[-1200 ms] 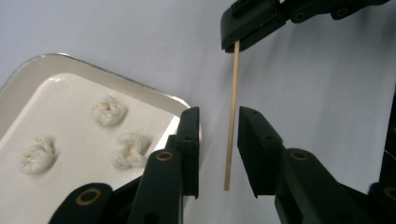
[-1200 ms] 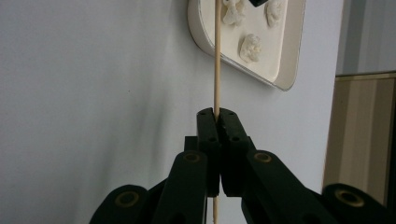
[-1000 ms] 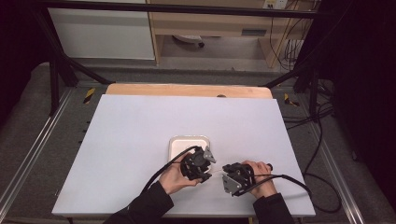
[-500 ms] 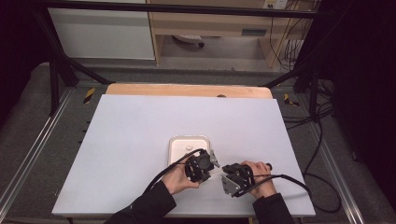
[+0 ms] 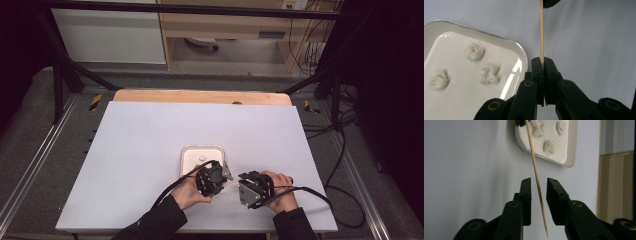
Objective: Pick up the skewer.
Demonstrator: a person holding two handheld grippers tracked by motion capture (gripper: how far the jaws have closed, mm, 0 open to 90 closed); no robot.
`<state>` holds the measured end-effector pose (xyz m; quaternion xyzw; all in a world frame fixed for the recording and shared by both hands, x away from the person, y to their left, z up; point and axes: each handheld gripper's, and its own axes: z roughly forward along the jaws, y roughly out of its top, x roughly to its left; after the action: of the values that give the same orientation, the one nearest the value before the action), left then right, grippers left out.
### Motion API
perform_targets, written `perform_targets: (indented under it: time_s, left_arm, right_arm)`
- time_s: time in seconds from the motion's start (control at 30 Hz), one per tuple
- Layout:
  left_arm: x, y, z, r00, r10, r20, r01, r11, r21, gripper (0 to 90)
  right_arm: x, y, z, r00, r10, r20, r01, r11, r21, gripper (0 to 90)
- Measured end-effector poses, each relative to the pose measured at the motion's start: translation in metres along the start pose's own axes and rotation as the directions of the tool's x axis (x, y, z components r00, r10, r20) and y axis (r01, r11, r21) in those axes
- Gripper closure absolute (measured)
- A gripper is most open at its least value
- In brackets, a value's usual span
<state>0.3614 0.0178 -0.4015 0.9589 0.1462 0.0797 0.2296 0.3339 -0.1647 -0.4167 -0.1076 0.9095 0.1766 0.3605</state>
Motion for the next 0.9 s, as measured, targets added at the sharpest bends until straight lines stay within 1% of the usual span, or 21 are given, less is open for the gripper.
perform_targets:
  time_s: [0.07,0.1,0.13,0.17,0.2,0.23,0.3,0.37,0.4,0.43,0.5,0.57,0.6,0.63,0.7,0.73,0.8,0.87,0.9]
  left_arm:
    - [0.001,-0.003,-0.002,0.9999,0.0,-0.013,0.0,1.0,0.009,88.5]
    - [0.002,-0.005,-0.002,0.9999,-0.002,-0.016,0.002,0.9999,0.01,88.5]
    - [0.003,-0.007,-0.003,0.9998,-0.003,-0.017,0.003,0.9999,0.013,88.5]
    - [0.004,-0.008,-0.003,0.9999,-0.009,-0.008,0.01,0.9999,0.013,88.5]
    - [0.005,-0.01,-0.004,0.9999,-0.01,-0.013,0.011,0.9999,0.013,88.5]
    - [0.006,-0.012,-0.005,0.9997,-0.016,-0.016,0.017,0.9998,0.009,88.5]
    - [0.009,-0.017,-0.009,0.9993,-0.017,-0.032,0.017,0.9998,0.006,88.5]
    - [0.01,-0.022,-0.012,0.9991,-0.028,-0.031,0.028,0.9996,-0.003,88.5]
    - [0.012,-0.025,-0.014,0.9991,-0.032,-0.027,0.032,0.9995,-0.008,88.4]
    - [0.013,-0.028,-0.015,0.9989,-0.039,-0.027,0.038,0.9992,-0.013,88.4]
    - [0.015,-0.035,-0.019,0.9981,-0.056,-0.025,0.055,0.9981,-0.029,88.4]
    - [0.017,-0.042,-0.023,0.9965,-0.077,-0.031,0.076,0.9964,-0.038,88.4]
    - [0.018,-0.045,-0.025,0.9959,-0.085,-0.031,0.083,0.9955,-0.046,88.4]
    - [0.019,-0.048,-0.026,0.9949,-0.095,-0.035,0.093,0.9942,-0.055,88.4]
    - [0.02,-0.054,-0.029,0.9927,-0.115,-0.037,0.112,0.9907,-0.077,88.4]
    - [0.021,-0.058,-0.031,0.9918,-0.121,-0.04,0.117,0.9892,-0.089,88.4]
    - [0.022,-0.065,-0.034,0.989,-0.141,-0.045,0.135,0.9843,-0.114,88.4]
    - [0.023,-0.072,-0.038,0.9851,-0.163,-0.056,0.153,0.978,-0.141,88.4]
    - [0.024,-0.076,-0.039,0.983,-0.175,-0.058,0.164,0.9748,-0.151,88.4]
  right_arm:
    - [-0.002,-0.003,-0.002,0.9977,0.067,0.005,-0.067,0.998,-0.001,64.6]
    - [-0.002,-0.005,-0.002,0.9926,0.122,-0.001,-0.122,0.993,-0.009,61.2]
    - [-0.002,-0.008,-0.002,0.9882,0.153,0.008,-0.153,0.988,-0.014,57.6]
    - [-0.004,-0.013,-0.003,0.9777,0.21,0.015,-0.209,0.978,-0.022,52.3]
    - [-0.004,-0.016,-0.003,0.9711,0.238,0.021,-0.237,0.971,-0.025,48.6]
    - [-0.004,-0.016,-0.003,0.9711,0.238,0.021,-0.237,0.971,-0.025,48.6]
    - [-0.004,-0.021,-0.004,0.9518,0.305,0.028,-0.304,0.952,-0.035,43.7]
    - [-0.005,-0.025,-0.005,0.9241,0.382,0.022,-0.38,0.924,-0.049,39.7]
    - [-0.004,-0.027,-0.005,0.9118,0.41,0.023,-0.408,0.911,-0.05,37.1]
    - [-0.004,-0.029,-0.005,0.9023,0.431,0.019,-0.429,0.902,-0.054,36.5]
    - [-0.003,-0.032,-0.006,0.8778,0.479,0.007,-0.478,0.876,-0.059,33.0]
    - [-0.002,-0.035,-0.005,0.8487,0.529,-0.001,-0.528,0.847,-0.062,29.7]
    - [-0.002,-0.037,-0.004,0.836,0.549,-0.005,-0.548,0.834,-0.06,27.9]
    - [-0.001,-0.039,-0.003,0.8212,0.571,-0.01,-0.57,0.819,-0.064,26.6]
    - [0.0,-0.041,-0.002,0.794,0.608,-0.014,-0.607,0.792,-0.06,23.3]
    - [0.0,-0.042,-0.001,0.7832,0.622,-0.014,-0.621,0.781,-0.058,21.3]
    - [0.001,-0.043,0.0,0.7549,0.656,-0.014,-0.655,0.754,-0.047,19.1]
    - [0.0,-0.044,0.001,0.7359,0.677,-0.013,-0.677,0.735,-0.027,16.6]
    - [0.0,-0.044,0.002,0.7284,0.685,-0.011,-0.685,0.728,-0.019,15.8]
